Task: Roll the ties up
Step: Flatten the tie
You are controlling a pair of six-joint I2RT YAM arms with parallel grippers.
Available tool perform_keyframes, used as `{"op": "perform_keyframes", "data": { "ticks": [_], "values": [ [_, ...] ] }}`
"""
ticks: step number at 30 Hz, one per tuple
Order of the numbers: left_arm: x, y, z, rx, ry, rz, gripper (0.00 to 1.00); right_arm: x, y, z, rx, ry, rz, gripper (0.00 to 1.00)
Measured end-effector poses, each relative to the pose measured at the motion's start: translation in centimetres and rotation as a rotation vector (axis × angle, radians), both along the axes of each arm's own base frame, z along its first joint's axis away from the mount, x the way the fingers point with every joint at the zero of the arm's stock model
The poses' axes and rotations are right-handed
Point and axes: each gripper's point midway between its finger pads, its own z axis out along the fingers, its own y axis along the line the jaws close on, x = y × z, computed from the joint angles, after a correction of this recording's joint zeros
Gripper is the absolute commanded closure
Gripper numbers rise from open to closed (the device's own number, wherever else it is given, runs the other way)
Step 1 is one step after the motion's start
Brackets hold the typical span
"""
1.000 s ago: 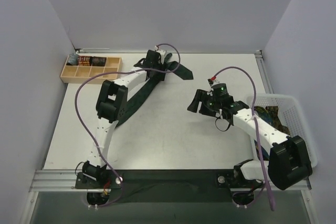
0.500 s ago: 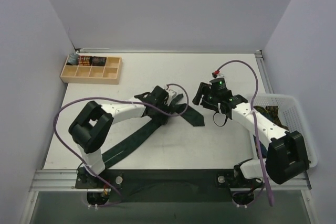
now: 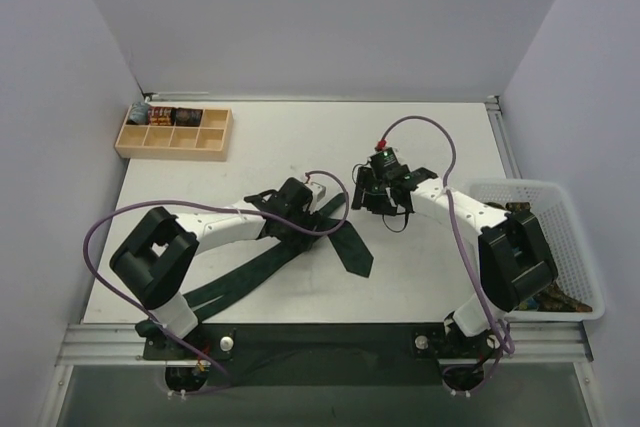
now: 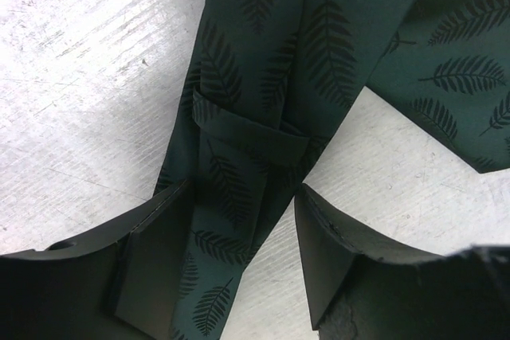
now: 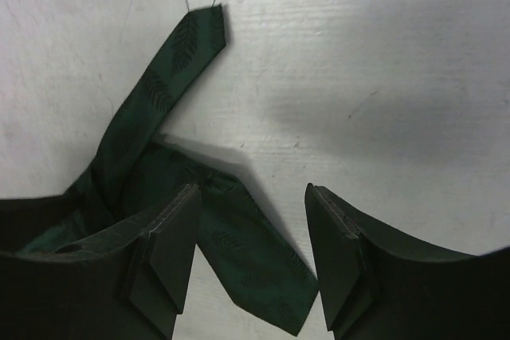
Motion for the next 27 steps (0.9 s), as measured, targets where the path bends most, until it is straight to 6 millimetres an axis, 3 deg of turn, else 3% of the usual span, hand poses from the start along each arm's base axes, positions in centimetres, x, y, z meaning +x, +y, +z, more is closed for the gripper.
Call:
{"op": "perform_keyframes", "data": {
  "ticks": [4,8,12,21,24,27],
  "values": [
    [0.1,0.1,0.0,0.0,-0.001,0.02,0.39,-1.9,0.9,-1.3,-0.002,0.03,0.15,0.48],
    [0.2,0.1,0.0,0.001,-0.002,0.033,0.4,-5.0,0.4,-4.1,-0.009,0.099,0.276,0.48],
    [0.3,0.2,0.0,-0.002,0.001,0.042,0.4,-7.0,0.0,-5.5,-0.013,0.145,0.35,0.48],
    [0.4,0.3,0.0,-0.019,0.017,0.066,0.4,-6.9,2.5,-5.5,0.034,0.087,0.505,0.5],
    [0.5,0.4,0.0,-0.031,0.024,0.072,0.4,-6.5,3.3,-5.5,0.048,0.076,0.53,0.6],
    [0.6,0.5,0.1,-0.041,0.029,0.084,0.4,-6.2,3.5,-5.8,0.046,0.069,0.541,0.78]
  ]
}}
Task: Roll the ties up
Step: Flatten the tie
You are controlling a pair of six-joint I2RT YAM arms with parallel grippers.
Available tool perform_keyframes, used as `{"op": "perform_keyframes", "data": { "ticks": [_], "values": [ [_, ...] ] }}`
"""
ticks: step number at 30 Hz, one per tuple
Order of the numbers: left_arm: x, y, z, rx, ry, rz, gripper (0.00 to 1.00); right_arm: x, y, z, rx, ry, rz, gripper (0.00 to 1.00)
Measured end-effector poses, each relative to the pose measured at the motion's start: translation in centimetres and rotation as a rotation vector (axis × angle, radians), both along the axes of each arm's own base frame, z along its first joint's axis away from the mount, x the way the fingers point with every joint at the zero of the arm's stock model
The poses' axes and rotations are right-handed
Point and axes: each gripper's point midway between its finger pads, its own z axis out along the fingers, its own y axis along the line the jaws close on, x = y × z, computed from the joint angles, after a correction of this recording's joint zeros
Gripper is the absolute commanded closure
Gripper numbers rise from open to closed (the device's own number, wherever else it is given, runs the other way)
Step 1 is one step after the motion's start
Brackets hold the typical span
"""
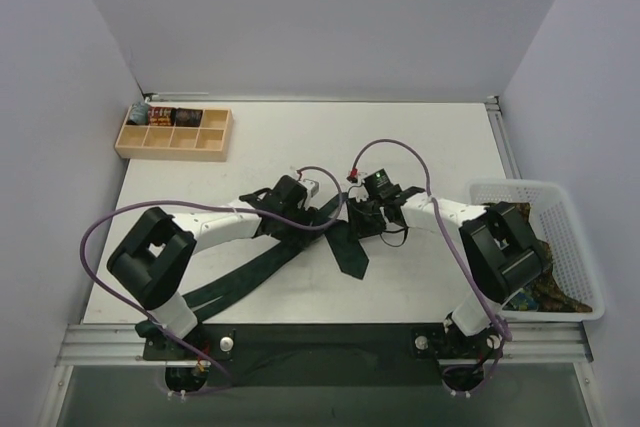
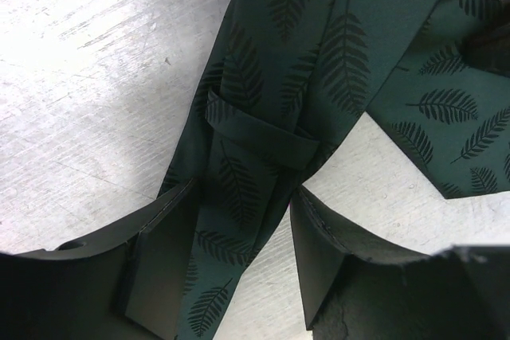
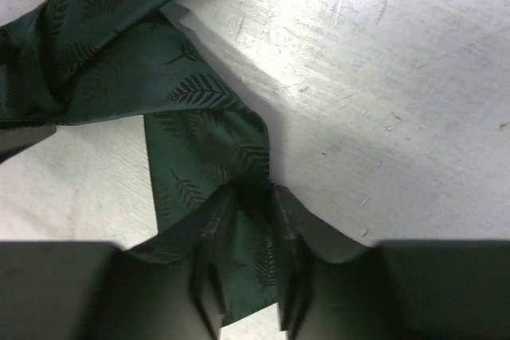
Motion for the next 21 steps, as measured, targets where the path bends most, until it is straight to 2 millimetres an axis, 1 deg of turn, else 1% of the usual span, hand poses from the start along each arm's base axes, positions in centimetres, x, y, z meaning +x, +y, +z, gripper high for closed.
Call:
{"op": "perform_keyframes", "data": {
  "ticks": [1,2,4,7,9,10,12,14,16,18,19,21],
  "values": [
    [0.1,0.1,0.0,-0.004,0.001,0.006,0.4,0.1,-0.1,-0.1,-0.005,-0.002,0.002,0.82],
    [0.1,0.1,0.0,-0.007,0.003,0.011,0.4,0.1,-0.2,-0.2,-0.012,-0.005,0.005,0.92],
    [0.3,0.4,0.0,-0.013,0.009,0.024,0.41,0.1,-0.6,-0.2,-0.043,-0.007,0.015,1.0],
    [0.6,1.2,0.1,-0.02,0.015,0.052,0.41,0.7,-1.3,0.5,-0.11,-0.027,0.03,1.0],
    [0.9,1.9,0.1,-0.026,0.02,0.081,0.41,2.4,-1.5,2.1,-0.172,-0.096,0.048,1.0],
    [1.0,2.3,0.2,-0.029,0.023,0.097,0.39,3.2,-1.4,3.0,-0.193,-0.132,0.056,1.0],
    [1.1,2.8,0.4,-0.043,0.028,0.117,0.36,5.1,-1.3,5.2,-0.265,-0.243,0.079,1.0],
    [1.4,3.2,1.0,-0.068,0.028,0.137,0.31,6.4,-1.0,7.7,-0.341,-0.365,0.11,1.0],
    [1.7,3.5,2.2,-0.103,0.018,0.161,0.29,7.3,-0.8,9.6,-0.437,-0.487,0.137,1.0],
    [2.3,4.0,4.2,-0.149,-0.017,0.189,0.27,7.4,-0.5,10.8,-0.529,-0.594,0.174,1.0],
    [2.6,4.4,5.4,-0.176,-0.045,0.206,0.28,7.3,-0.5,11.1,-0.582,-0.648,0.191,1.0],
    [3.2,5.5,8.0,-0.229,-0.109,0.248,0.27,6.6,-0.5,10.6,-0.661,-0.7,0.232,1.0]
  ]
}}
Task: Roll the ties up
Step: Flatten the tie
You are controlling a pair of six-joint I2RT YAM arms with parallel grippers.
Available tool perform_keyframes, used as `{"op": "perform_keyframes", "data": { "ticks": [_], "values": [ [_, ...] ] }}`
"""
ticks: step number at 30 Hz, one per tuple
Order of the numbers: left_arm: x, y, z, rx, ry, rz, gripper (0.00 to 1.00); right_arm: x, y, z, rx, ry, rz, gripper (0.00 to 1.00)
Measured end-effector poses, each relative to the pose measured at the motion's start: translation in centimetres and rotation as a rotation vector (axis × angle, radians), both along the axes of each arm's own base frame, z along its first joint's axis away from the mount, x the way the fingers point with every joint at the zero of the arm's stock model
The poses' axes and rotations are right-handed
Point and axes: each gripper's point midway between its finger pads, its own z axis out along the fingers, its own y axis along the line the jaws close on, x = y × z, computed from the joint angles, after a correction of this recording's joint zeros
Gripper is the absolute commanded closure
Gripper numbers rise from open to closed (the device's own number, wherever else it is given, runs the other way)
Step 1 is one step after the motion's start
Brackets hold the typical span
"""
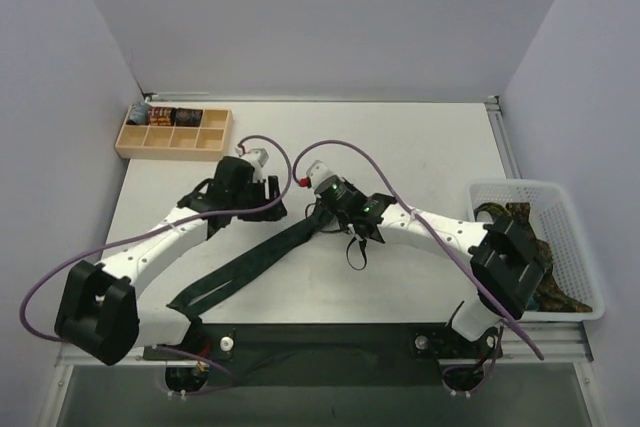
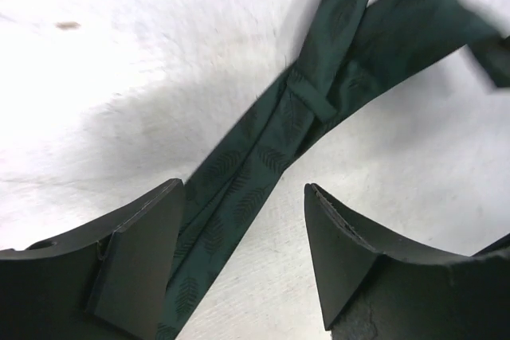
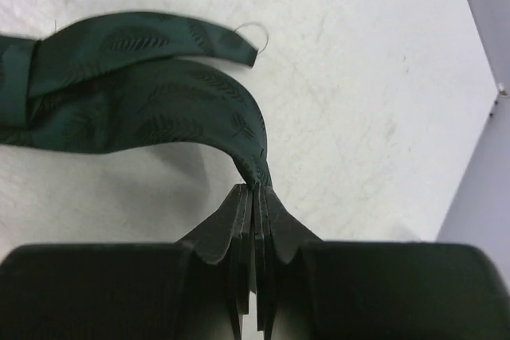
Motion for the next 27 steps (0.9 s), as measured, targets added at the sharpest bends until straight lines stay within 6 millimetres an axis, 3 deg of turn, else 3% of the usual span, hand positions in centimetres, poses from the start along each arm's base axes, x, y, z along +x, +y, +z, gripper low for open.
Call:
{"op": "perform_keyframes", "data": {
  "ticks": [3,5,8,13,16,20,27],
  "values": [
    [0.6,1.8,3.2,-0.048,-0.09,0.061,0.27,-1.9,-0.6,-2.3,-0.117,-0.015,0.033,1.0],
    [0.3,2.8,4.0,-0.059,-0.124,0.089,0.28,-3.3,-1.2,-4.3,-0.189,0.001,0.049,0.98],
    [-0.6,4.0,3.6,-0.049,-0.117,0.119,0.27,-5.2,-1.7,-6.5,-0.24,0.047,0.06,0.85],
    [-1.9,6.5,1.5,0.011,-0.062,0.195,0.27,-7.9,-0.8,-8.0,-0.193,0.139,0.071,0.65],
    [-2.1,7.5,0.9,0.05,-0.045,0.224,0.27,-9.4,-0.3,-8.6,-0.125,0.219,0.058,0.64],
    [-2.1,8.2,0.7,0.085,-0.047,0.241,0.27,-10.0,-0.9,-8.0,0.045,0.314,-0.062,0.63],
    [-2.1,8.7,0.5,0.105,-0.05,0.251,0.27,-7.2,-5.1,-4.3,0.481,0.298,-0.428,0.64]
  ]
}}
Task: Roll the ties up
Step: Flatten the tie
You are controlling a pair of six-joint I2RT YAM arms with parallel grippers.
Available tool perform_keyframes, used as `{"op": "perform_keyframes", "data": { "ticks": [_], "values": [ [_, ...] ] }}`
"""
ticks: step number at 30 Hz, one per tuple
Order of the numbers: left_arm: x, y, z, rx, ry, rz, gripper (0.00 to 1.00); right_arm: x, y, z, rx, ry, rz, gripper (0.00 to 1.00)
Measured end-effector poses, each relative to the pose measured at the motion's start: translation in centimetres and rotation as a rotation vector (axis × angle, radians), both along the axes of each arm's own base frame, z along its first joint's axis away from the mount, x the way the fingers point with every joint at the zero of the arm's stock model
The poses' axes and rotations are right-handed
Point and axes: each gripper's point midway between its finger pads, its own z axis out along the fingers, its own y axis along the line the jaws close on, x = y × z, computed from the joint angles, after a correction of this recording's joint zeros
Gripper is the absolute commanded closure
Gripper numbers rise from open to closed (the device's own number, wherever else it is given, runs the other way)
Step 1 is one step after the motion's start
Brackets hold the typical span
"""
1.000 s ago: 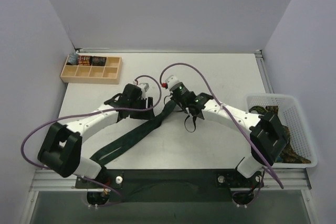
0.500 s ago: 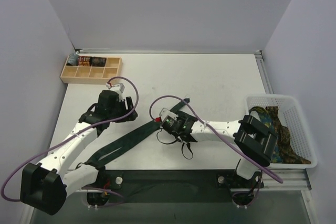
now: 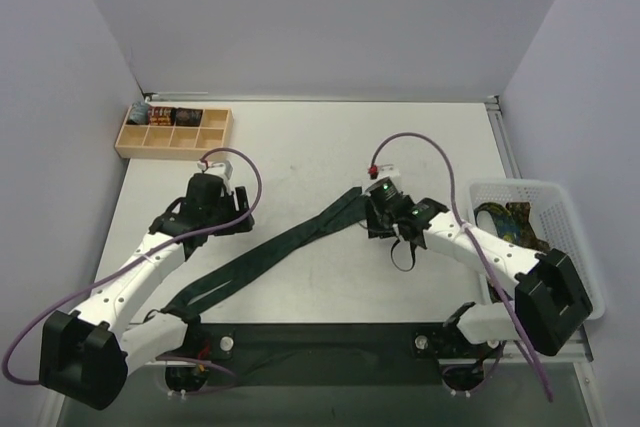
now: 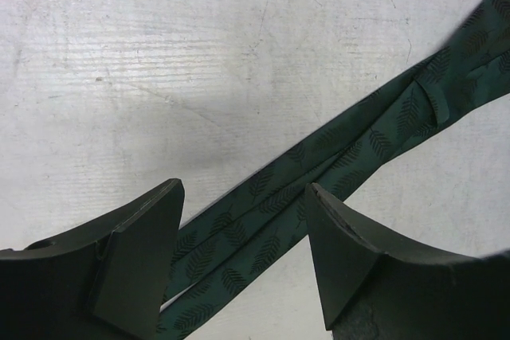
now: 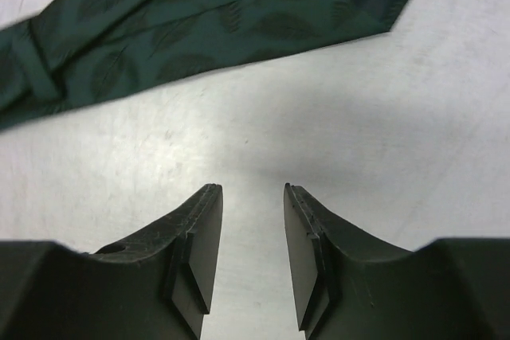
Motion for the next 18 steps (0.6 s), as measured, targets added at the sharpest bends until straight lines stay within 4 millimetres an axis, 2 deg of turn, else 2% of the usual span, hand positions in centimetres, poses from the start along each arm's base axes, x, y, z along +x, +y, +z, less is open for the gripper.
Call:
{"op": "perform_keyframes", "data": {
  "ticks": [4,7,14,18],
  "values": [
    [-0.1,0.0,-0.1,0.002,0.005,0.0,0.26,1.6,-2.1,-1.1,0.079,0.032,-0.173,0.67],
    [-0.1,0.0,-0.3,0.003,0.011,-0.001,0.26,2.5,-2.5,-2.7,0.09,0.076,-0.219,0.68],
    [-0.3,-0.1,-1.6,0.013,0.061,-0.007,0.26,6.8,-0.7,-4.8,0.14,0.125,-0.242,0.72],
    [-0.4,-0.1,-2.2,0.022,0.086,-0.007,0.26,8.5,-0.3,-6.2,0.177,0.159,-0.261,0.72]
  ]
}}
